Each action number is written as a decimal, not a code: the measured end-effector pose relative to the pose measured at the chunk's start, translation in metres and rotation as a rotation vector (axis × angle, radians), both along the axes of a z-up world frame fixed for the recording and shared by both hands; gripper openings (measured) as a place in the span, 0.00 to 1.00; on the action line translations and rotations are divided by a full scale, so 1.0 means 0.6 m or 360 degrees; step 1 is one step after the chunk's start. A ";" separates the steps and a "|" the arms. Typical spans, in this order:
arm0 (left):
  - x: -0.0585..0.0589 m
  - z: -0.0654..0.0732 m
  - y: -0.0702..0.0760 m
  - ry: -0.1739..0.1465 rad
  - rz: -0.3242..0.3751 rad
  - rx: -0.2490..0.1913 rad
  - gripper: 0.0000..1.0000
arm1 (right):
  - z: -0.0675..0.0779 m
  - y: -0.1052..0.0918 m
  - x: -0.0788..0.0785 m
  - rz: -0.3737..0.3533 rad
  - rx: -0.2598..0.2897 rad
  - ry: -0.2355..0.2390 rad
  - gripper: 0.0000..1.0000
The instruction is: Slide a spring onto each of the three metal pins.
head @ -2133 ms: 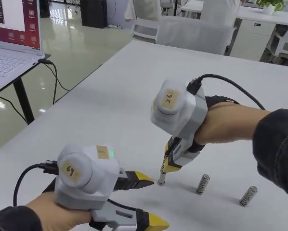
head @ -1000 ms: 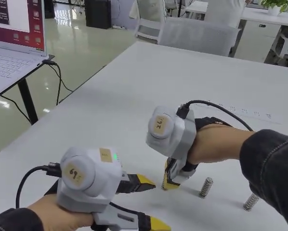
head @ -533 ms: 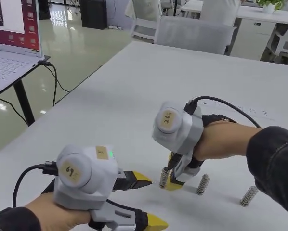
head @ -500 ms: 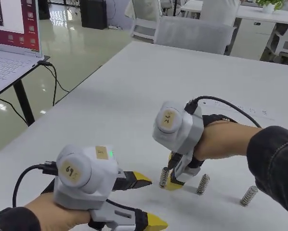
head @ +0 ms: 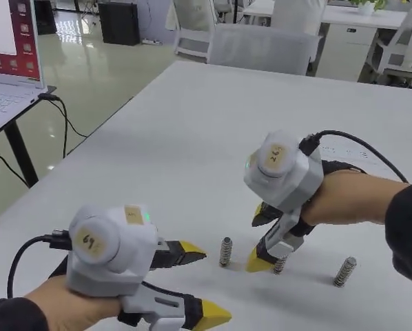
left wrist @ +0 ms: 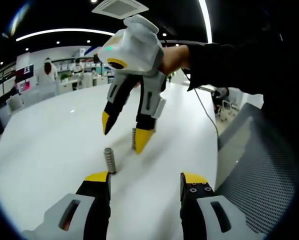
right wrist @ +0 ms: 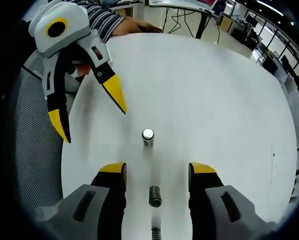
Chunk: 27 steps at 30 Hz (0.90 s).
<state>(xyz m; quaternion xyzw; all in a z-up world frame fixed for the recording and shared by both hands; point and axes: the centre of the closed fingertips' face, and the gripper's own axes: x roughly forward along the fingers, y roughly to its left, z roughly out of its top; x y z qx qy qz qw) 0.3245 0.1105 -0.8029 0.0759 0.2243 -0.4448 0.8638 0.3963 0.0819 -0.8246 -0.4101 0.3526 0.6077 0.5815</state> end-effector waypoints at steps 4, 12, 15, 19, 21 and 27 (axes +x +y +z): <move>0.003 0.001 -0.001 0.0000 0.0001 -0.0001 0.52 | 0.008 -0.012 -0.001 -0.0059 0.0072 0.0017 0.52; 0.010 0.001 -0.002 0.0001 0.0004 -0.0004 0.53 | 0.022 -0.043 0.003 -0.0170 0.0178 -0.0006 0.55; 0.013 0.001 -0.001 0.0000 0.0010 -0.0008 0.55 | 0.028 -0.056 0.005 -0.0215 0.0221 -0.0024 0.56; 0.018 0.001 0.001 0.0002 0.0019 -0.0018 0.56 | 0.033 -0.073 0.004 -0.0263 0.0256 -0.0030 0.57; 0.020 0.002 0.001 0.0002 0.0026 -0.0023 0.56 | 0.036 -0.083 0.004 -0.0289 0.0272 -0.0041 0.58; 0.025 0.002 0.003 0.0002 0.0046 -0.0035 0.58 | 0.040 -0.119 0.003 -0.0396 0.0333 -0.0061 0.59</move>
